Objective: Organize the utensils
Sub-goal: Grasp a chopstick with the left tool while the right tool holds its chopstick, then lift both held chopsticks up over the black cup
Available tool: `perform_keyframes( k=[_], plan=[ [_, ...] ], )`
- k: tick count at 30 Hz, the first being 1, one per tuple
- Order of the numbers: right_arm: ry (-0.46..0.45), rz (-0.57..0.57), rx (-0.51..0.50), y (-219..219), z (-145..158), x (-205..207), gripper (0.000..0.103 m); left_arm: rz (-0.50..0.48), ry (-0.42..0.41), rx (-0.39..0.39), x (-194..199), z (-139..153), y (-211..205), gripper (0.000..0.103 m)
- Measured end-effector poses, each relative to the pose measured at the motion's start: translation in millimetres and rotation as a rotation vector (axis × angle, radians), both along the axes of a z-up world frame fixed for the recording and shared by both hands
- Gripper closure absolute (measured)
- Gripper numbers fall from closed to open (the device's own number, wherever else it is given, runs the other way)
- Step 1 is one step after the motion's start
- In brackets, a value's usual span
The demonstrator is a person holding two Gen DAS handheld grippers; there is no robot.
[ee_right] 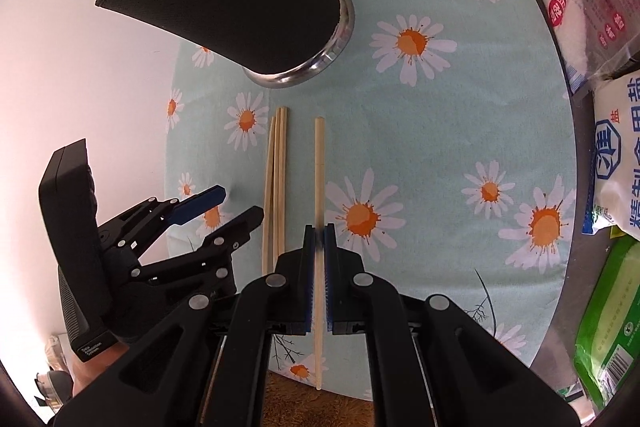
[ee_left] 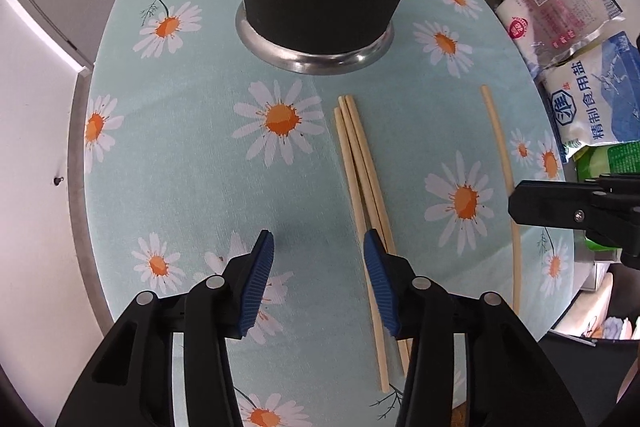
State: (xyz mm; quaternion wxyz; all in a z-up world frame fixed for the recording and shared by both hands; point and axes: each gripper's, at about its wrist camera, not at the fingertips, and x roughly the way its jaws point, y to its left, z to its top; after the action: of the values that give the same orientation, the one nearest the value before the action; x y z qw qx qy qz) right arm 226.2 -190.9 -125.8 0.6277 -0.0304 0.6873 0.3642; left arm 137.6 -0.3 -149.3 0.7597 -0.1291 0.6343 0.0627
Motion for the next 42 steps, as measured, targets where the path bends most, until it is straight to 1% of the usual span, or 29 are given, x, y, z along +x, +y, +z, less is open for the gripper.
perform_keyframes(
  k=[6,11,16,19,20,21,23,25,27,28,36,40,42],
  plan=[
    [0.004,0.017,0.024,-8.4,4.8,4.5,0.098,0.027,0.018,0.018,3.2,-3.3,-6.7,0.060],
    [0.017,0.030,0.039,-9.2,0.5,5.1,0.098,0.036,0.036,0.038,6.2,-5.9,-17.9,0.059],
    [0.033,0.030,0.054,-18.7,0.4,7.3,0.098,0.035,0.058,0.081,12.2,-8.3,-35.8,0.060],
    [0.037,0.028,0.060,-21.6,1.2,9.7,0.098,0.030,0.072,0.106,17.3,-8.4,-42.5,0.062],
    [0.038,0.026,0.062,-23.5,2.1,10.8,0.098,0.022,0.073,0.105,19.7,-7.9,-45.9,0.067],
    [0.041,0.026,0.066,-24.6,2.1,11.7,0.098,0.006,0.074,0.106,21.5,-7.8,-48.4,0.076],
    [0.049,0.026,0.072,-26.9,1.4,12.9,0.098,-0.019,0.081,0.107,25.7,-7.5,-56.7,0.084],
    [0.052,0.028,0.074,-28.1,0.3,13.0,0.098,-0.015,0.088,0.099,28.5,-7.1,-58.8,0.086],
    [0.056,0.026,0.075,-29.5,-0.8,12.7,0.098,-0.011,0.089,0.095,30.3,-6.5,-58.9,0.095],
    [0.058,0.025,0.077,-30.8,-1.0,12.6,0.098,-0.008,0.092,0.097,30.9,-6.4,-57.5,0.097],
    [0.060,0.011,0.094,-28.9,-1.9,7.6,0.098,0.026,0.072,0.010,29.6,-6.8,-42.6,0.099],
    [0.055,0.011,0.108,-22.2,1.2,3.2,0.098,0.038,0.048,-0.036,18.7,-8.3,-24.2,0.099],
    [0.057,0.006,0.114,-18.0,1.9,1.7,0.098,0.049,0.028,-0.063,9.8,-5.7,-6.9,0.099]
  ],
)
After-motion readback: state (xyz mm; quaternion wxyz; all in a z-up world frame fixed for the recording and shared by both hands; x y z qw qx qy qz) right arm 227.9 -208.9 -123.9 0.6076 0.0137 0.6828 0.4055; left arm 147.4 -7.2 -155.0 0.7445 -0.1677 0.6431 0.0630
